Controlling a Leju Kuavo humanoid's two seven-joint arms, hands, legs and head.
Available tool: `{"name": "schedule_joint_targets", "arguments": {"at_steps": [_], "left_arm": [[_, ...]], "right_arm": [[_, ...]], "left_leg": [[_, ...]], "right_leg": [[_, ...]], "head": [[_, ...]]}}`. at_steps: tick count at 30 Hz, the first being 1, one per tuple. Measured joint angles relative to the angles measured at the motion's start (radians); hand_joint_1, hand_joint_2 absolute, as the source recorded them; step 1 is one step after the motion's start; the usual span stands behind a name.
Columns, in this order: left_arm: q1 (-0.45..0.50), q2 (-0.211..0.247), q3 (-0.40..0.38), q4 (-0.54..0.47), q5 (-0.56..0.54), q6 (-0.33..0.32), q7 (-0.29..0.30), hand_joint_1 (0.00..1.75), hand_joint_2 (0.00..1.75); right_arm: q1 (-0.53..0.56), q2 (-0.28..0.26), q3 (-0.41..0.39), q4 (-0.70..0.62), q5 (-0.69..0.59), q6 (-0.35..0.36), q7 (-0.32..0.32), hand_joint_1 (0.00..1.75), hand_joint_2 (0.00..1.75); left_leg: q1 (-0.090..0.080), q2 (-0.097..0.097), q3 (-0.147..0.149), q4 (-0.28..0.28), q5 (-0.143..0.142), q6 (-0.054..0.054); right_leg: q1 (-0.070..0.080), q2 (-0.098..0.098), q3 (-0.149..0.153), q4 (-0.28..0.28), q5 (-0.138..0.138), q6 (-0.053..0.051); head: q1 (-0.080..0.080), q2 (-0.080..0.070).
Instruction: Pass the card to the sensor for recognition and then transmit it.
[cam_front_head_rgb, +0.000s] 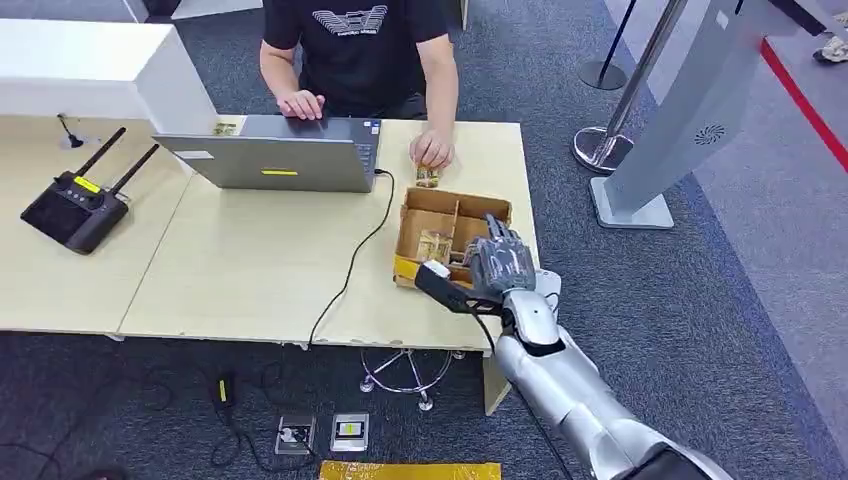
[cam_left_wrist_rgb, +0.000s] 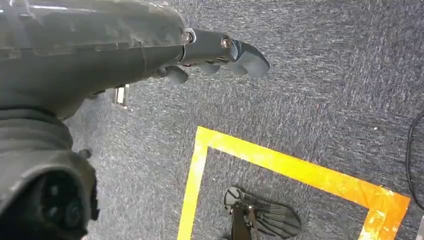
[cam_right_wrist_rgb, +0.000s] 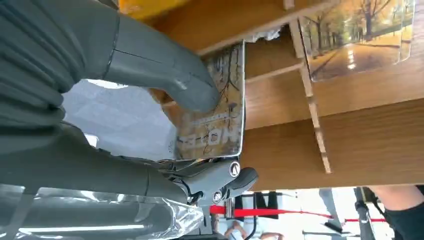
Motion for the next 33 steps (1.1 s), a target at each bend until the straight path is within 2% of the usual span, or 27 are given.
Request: {"name": "schedule_joint_targets", "arguments": {"at_steps": [21, 27, 33], "left_arm": [[0.000, 0.000, -0.027, 0.000, -0.008, 0.000, 0.000, 0.00, 0.00], [0.000, 0.000, -0.031, 0.000, -0.011, 0.000, -0.003, 0.00, 0.00], [0.000, 0.000, -0.040, 0.003, -0.014, 0.000, -0.015, 0.00, 0.00]], "right_arm": [[-0.001, 0.000, 0.000, 0.004, -0.028, -0.008, -0.004, 1.75, 1.75], [-0.002, -0.002, -0.003, 0.001, -0.039, -0.063, 0.001, 1.75, 1.75], [-0.080, -0.015, -0.032, -0.068, -0.018, -0.029, 0.000, 1.75, 1.75]], "left_leg": [[0.000, 0.000, 0.000, 0.000, 0.000, 0.000], [0.000, 0.000, 0.000, 0.000, 0.000, 0.000], [0.000, 0.001, 0.001, 0.000, 0.001, -0.001]], "right_leg": [[0.000, 0.000, 0.000, 0.000, 0.000, 0.000], [0.000, 0.000, 0.000, 0.000, 0.000, 0.000], [0.000, 0.001, 0.000, 0.000, 0.000, 0.000]], "head": [[0.000, 0.000], [0.000, 0.000], [0.000, 0.000]]}}
